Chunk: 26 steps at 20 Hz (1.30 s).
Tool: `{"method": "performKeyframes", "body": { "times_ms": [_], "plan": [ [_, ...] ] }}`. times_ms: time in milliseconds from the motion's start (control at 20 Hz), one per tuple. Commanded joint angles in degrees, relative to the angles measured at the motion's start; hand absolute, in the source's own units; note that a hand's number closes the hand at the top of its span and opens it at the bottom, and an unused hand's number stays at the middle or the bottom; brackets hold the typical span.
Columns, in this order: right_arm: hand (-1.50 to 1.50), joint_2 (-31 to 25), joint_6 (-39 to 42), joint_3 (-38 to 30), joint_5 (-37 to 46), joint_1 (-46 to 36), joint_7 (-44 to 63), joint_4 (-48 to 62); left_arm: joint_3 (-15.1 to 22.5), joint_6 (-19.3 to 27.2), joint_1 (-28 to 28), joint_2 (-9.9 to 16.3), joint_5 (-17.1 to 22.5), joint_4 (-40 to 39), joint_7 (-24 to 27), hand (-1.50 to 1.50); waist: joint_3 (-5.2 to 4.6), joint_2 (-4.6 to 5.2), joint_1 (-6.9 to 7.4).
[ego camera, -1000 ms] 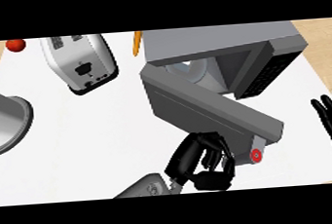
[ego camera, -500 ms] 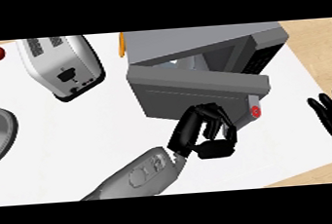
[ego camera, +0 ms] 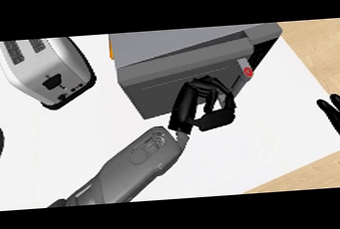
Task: Pick up the milk, place it into the microwave and close the microwave
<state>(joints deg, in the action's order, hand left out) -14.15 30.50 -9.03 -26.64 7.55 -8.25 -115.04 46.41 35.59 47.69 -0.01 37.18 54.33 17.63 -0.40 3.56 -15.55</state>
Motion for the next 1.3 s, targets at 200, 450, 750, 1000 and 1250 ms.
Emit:
{"method": "performKeyframes", "body": {
  "times_ms": [200, 450, 750, 1000, 1250],
  "plan": [
    [-1.50, -1.7, 0.2, -0.4, -3.8, -1.6, 2.4, -1.3, -4.9, -0.7, 4.9, 0.0, 6.1, -5.1, 5.5, 1.50, 0.09, 0.88, -1.74],
    [-1.50, -3.4, -0.1, -1.0, -4.7, -3.6, 3.9, -2.5, -4.7, -1.1, 5.5, 0.0, 8.8, -6.0, 7.2, 1.50, 0.08, 1.11, -2.45],
    [-1.50, -4.5, -0.5, -1.9, -7.3, -4.3, 5.0, -3.3, -4.6, -1.0, 5.4, 0.0, 10.4, -7.7, 10.4, 1.50, 0.16, 1.23, -2.94],
    [-1.50, -5.2, -0.9, -1.9, -8.6, -4.6, 6.4, -3.7, -3.9, -1.3, 5.6, 0.0, 12.1, -8.1, 12.2, 1.50, 0.17, 1.36, -3.63],
    [-1.50, -6.0, -1.0, -2.0, -10.0, -5.2, 7.5, -3.5, -3.7, -1.3, 5.9, 0.0, 13.5, -8.4, 14.2, 1.50, 0.23, 1.48, -3.57]
  ]
}}
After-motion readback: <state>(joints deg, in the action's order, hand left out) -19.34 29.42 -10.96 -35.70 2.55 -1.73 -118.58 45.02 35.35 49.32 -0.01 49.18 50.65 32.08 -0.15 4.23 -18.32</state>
